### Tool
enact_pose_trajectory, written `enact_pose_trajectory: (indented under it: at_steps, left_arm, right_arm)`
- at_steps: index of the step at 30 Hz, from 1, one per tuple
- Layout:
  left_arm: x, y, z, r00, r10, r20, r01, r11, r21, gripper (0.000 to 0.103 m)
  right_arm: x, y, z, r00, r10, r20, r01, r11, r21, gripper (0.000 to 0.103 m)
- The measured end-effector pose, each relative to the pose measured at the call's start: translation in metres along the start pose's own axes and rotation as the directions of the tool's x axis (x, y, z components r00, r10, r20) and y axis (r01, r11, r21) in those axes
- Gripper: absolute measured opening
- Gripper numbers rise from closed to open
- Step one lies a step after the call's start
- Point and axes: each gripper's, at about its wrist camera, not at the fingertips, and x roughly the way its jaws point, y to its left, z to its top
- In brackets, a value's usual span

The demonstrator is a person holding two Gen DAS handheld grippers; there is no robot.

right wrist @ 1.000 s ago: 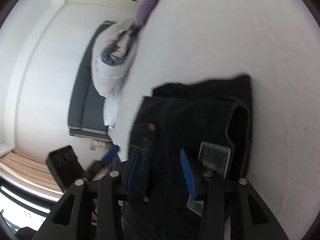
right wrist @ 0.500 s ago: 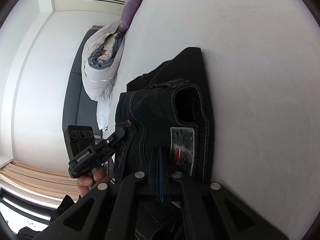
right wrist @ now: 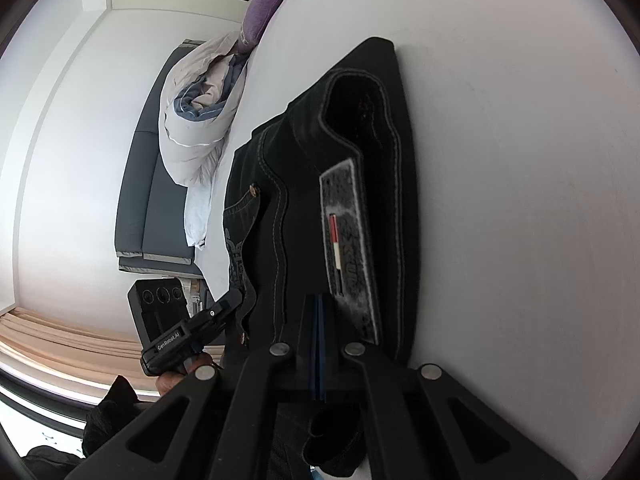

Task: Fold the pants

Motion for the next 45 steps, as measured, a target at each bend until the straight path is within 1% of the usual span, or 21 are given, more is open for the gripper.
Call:
enact_pose_trajectory:
  at_steps: [4,7,10,12,14,15,16,17,18,22,26,29,31,32,34,35,36,37,39,42,45]
  left_arm:
    - [-0.010,0.010,-0.019,0.999,-0.033,0.005,0.033,0.999,-0.032,0.001]
    - [-0.022,0.006,-0.030,1.000,0.006,-0.003,-0.006,1.000,0.006,0.001]
    - [-0.050,0.002,-0.022,0.996,0.075,0.055,-0.077,0.997,0.033,0.002]
    - [-0.068,0.010,-0.006,0.987,0.117,0.106,-0.120,0.992,0.024,0.006]
    - [-0.075,0.025,0.014,0.980,0.154,0.124,-0.154,0.988,-0.012,0.023]
    - [-0.075,0.030,0.024,0.979,0.166,0.120,-0.163,0.986,-0.030,0.049]
    - [-0.074,0.033,0.034,0.980,0.161,0.116,-0.158,0.987,-0.040,0.084]
    - [-0.072,0.034,0.042,0.981,0.154,0.121,-0.150,0.988,-0.041,0.092]
    - [-0.070,0.035,0.048,0.979,0.153,0.131,-0.149,0.988,-0.041,0.092]
    - [-0.049,0.035,0.066,0.988,0.132,0.075,-0.130,0.991,-0.031,0.092]
    - [-0.024,0.034,0.073,0.989,0.149,0.002,-0.149,0.989,0.002,0.092]
    - [-0.004,0.028,0.074,0.982,0.184,-0.049,-0.181,0.982,0.051,0.092]
    - [0.005,0.030,0.073,0.974,0.209,-0.092,-0.203,0.977,0.067,0.088]
    - [0.010,0.030,0.072,0.969,0.219,-0.113,-0.211,0.974,0.078,0.085]
    - [0.021,0.029,0.068,0.957,0.253,-0.143,-0.237,0.965,0.114,0.061]
    - [0.025,0.026,0.068,0.957,0.252,-0.147,-0.234,0.964,0.127,0.056]
    - [0.026,0.024,0.068,0.959,0.236,-0.157,-0.218,0.968,0.126,0.041]
    - [0.027,0.023,0.068,0.958,0.238,-0.161,-0.220,0.968,0.124,0.040]
    - [0.028,0.013,0.068,0.950,0.269,-0.159,-0.246,0.958,0.150,0.037]
    - [0.031,-0.004,0.064,0.934,0.326,-0.147,-0.294,0.934,0.205,0.033]
    - [0.033,-0.019,0.060,0.918,0.377,-0.122,-0.339,0.907,0.250,0.027]
  right_arm:
    - [-0.003,0.000,-0.011,1.000,0.017,0.017,-0.017,1.000,0.020,0.000]
    - [-0.016,0.006,-0.017,1.000,0.007,0.029,-0.008,1.000,0.006,0.000]
    - [-0.043,0.017,-0.021,0.996,0.028,0.089,-0.025,0.999,-0.036,0.012]
    - [-0.059,0.020,-0.019,0.990,0.005,0.140,0.002,0.999,-0.047,0.040]
    - [-0.064,0.017,-0.013,0.986,-0.030,0.167,0.036,0.999,-0.033,0.047]
    - [-0.063,0.015,-0.009,0.986,-0.040,0.161,0.044,0.999,-0.023,0.047]
    - [-0.058,0.012,-0.005,0.987,-0.061,0.149,0.063,0.998,-0.010,0.050]
    - [-0.050,0.010,-0.001,0.987,-0.088,0.132,0.087,0.996,0.008,0.056]
    - [-0.045,0.006,0.002,0.987,-0.102,0.124,0.100,0.995,0.020,0.056]
    - [-0.032,0.002,0.013,0.989,-0.082,0.125,0.078,0.996,0.039,0.055]
    - [-0.017,0.003,0.023,0.987,-0.145,0.069,0.144,0.989,0.028,0.055]
    - [-0.013,0.003,0.030,0.986,-0.154,0.062,0.152,0.988,0.039,0.055]
    - [-0.010,0.004,0.031,0.986,-0.156,0.060,0.153,0.987,0.045,0.055]
    - [-0.009,0.005,0.032,0.986,-0.157,0.059,0.155,0.987,0.041,0.055]
    - [-0.004,0.010,0.033,0.984,-0.172,0.049,0.172,0.985,0.013,0.055]
    - [-0.001,0.013,0.033,0.983,-0.180,0.042,0.180,0.984,-0.002,0.053]
    - [0.002,0.017,0.034,0.981,-0.189,0.036,0.190,0.982,-0.015,0.051]
    - [0.004,0.019,0.035,0.978,-0.207,0.032,0.208,0.978,-0.026,0.041]
    - [0.006,0.020,0.036,0.974,-0.225,0.032,0.226,0.973,-0.036,0.031]
    - [0.004,0.025,0.034,0.966,-0.252,0.049,0.255,0.965,-0.064,0.026]
    - [0.003,0.045,0.031,0.946,-0.312,0.088,0.322,0.935,-0.147,0.022]
